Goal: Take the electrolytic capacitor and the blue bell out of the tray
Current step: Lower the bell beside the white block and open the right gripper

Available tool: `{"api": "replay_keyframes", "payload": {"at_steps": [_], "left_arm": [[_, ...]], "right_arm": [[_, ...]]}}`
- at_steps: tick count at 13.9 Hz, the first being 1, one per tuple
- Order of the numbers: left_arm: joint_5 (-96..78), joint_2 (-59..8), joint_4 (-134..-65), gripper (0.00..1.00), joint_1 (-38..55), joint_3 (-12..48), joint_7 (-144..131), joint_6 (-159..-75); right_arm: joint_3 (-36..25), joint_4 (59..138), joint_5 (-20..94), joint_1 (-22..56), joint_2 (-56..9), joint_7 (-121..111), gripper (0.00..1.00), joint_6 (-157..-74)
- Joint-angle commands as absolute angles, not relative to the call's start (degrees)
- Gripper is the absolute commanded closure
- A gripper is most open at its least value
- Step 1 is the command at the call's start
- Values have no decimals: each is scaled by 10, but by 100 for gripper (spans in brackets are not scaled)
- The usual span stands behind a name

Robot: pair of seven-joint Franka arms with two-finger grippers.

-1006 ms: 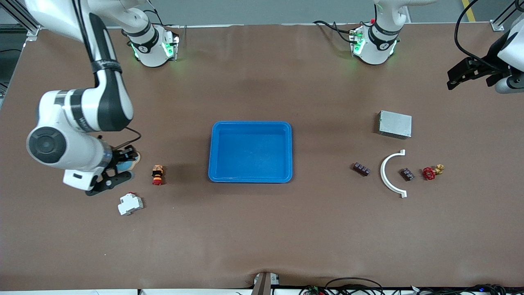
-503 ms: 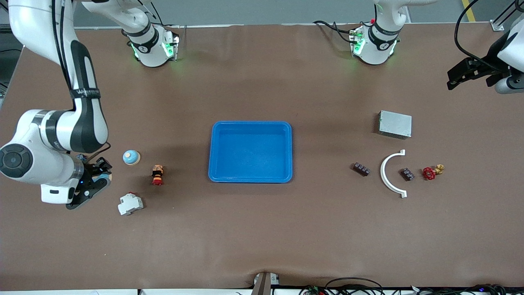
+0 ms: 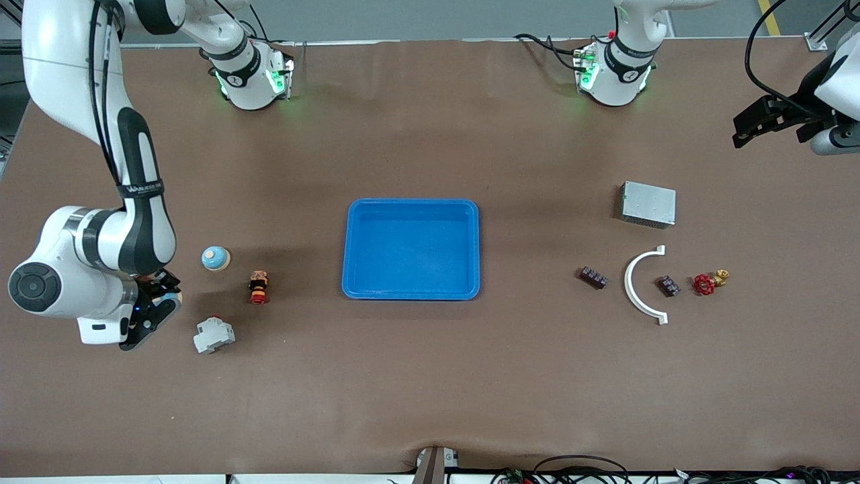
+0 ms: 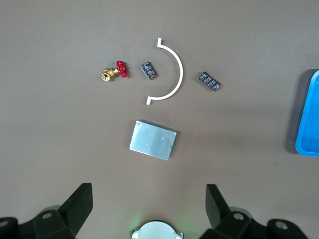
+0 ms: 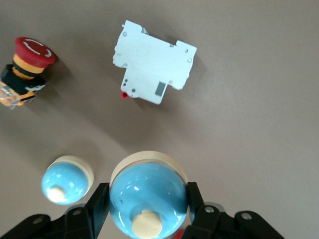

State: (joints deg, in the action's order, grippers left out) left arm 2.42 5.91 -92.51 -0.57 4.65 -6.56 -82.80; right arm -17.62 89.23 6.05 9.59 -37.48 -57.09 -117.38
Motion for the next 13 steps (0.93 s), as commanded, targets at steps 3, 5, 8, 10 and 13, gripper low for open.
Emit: {"api": "replay_keyframes", "payload": {"at_steps": [3, 5, 8, 10, 13], "left_arm": [[14, 64, -929, 0, -10, 47, -64, -827], [14, 64, -929, 0, -10, 47, -64, -827], [14, 65, -931, 0, -10, 47, -64, -827], [14, 64, -932, 0, -10, 47, -64, -827], [14, 64, -933, 0, -10, 47, -65, -826]], "right_arm": [[-115, 882, 82, 35, -413, -616, 80, -1202], [-113, 882, 81, 35, -419, -617, 80, -1208], [-113, 880, 80, 28, -427, -640, 80, -1220], [-113, 879, 75, 19, -428, -663, 80, -1229], [-114, 879, 72, 10, -428, -693, 80, -1238]]}}
